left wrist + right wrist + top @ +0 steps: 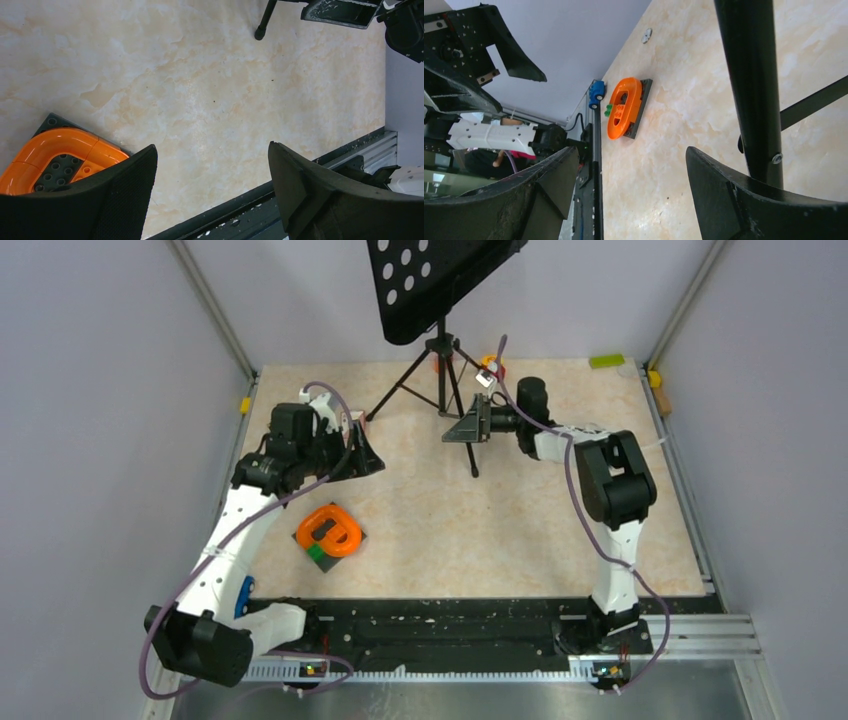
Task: Tie the shoes
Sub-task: Move the distractor to the center of the board.
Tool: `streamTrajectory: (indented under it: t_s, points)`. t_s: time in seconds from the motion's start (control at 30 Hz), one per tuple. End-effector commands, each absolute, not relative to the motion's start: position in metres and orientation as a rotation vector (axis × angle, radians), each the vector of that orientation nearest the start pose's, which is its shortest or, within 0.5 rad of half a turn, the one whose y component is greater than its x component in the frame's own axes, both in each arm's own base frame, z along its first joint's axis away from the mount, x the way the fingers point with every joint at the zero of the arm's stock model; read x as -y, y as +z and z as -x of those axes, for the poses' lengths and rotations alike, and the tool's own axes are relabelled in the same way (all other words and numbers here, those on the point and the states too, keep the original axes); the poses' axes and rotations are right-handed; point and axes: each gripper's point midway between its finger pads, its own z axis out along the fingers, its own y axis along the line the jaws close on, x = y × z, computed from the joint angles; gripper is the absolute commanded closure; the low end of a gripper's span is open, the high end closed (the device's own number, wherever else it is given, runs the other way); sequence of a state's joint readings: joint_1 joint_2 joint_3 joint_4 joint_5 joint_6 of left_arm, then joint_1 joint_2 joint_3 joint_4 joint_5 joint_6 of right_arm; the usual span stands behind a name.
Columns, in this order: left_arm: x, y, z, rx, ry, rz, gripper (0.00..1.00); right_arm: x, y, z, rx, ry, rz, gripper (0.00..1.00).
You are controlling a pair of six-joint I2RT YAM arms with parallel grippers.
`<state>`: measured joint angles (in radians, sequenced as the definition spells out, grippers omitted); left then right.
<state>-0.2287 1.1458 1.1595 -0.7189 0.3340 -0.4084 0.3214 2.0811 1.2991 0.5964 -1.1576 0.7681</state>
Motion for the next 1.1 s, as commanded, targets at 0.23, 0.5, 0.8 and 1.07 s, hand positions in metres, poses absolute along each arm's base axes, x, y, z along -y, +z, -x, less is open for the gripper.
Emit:
streamTrajectory:
  t_s: [0.23, 0.5, 0.8, 1.07]
  points:
    - [0.133, 0.258, -0.285, -2.247, -0.668, 0.009, 0.15, -0.346, 0.166, -0.437, -1.844, 1.709, 0.534, 0.20]
    - [0.129, 0.262, -0.286, -2.221, -0.644, 0.019, 0.15, -0.354, 0.160, -0.442, -1.858, 1.694, 0.516, 0.19]
    - [0.129, 0.263, -0.283, -2.219, -0.646, 0.018, 0.15, -0.368, 0.157, -0.456, -1.852, 1.690, 0.488, 0.19]
    - [0.129, 0.268, -0.282, -2.209, -0.646, 0.004, 0.15, -0.370, 0.186, -0.441, -1.823, 1.700, 0.547, 0.20]
